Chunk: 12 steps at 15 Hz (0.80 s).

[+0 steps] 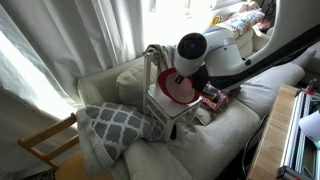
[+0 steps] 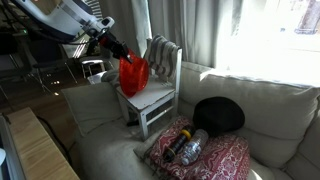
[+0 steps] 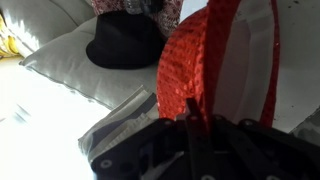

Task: Put the striped towel on the backrest of the chair then turn the red hat upright

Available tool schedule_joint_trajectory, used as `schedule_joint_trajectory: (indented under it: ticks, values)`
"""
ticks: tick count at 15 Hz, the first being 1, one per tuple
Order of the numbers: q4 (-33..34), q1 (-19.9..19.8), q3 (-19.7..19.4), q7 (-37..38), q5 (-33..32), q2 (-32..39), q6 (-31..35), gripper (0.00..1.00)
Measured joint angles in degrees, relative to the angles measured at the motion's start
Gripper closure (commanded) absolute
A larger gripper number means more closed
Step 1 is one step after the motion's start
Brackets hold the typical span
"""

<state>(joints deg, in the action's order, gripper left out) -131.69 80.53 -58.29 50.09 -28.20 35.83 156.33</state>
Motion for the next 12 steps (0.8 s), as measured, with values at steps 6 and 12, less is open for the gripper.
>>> schedule_joint_trajectory:
  ticks: [6,12]
  values:
    - [0.62,2.43,0.05,1.54,-0.08,5.49,4.11,0.99]
    - [-1.50,1.56,2.22,-1.17,1.91,5.30,8.38,0.99]
